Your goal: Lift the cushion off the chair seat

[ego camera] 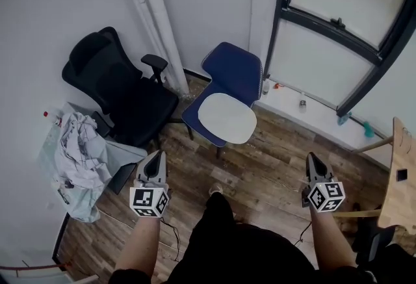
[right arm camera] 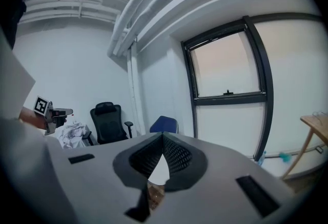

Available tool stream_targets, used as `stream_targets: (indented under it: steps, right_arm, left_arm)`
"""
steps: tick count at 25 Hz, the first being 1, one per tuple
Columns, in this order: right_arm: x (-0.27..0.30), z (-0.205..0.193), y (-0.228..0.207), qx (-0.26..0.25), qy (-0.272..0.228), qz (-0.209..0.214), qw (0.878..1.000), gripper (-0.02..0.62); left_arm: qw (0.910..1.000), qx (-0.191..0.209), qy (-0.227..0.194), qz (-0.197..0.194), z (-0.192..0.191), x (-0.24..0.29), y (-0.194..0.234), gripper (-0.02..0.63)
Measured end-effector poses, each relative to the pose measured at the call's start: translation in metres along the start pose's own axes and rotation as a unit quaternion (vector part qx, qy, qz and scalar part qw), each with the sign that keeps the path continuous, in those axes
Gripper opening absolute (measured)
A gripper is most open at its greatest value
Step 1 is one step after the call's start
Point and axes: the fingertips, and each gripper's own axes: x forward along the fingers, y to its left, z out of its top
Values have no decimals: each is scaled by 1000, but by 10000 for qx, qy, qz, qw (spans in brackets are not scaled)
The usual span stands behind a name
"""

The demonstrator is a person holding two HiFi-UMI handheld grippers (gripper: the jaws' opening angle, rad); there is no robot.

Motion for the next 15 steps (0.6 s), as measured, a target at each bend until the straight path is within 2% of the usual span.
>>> stream_targets:
  steps: [3,7,15]
  right_arm:
    - [23,1,2,54,119,-80,9999,9]
    - [49,14,8,-2,210,-135,9997,9]
    - [118,31,19,-48,344,-289,9990,9]
  left_arm:
    - [9999,26,3,-110,-2,29,14,5]
    - [9998,-145,28,-128,-1,56,38,5]
    - [9990,-85,272,-356,-12,113,84,5]
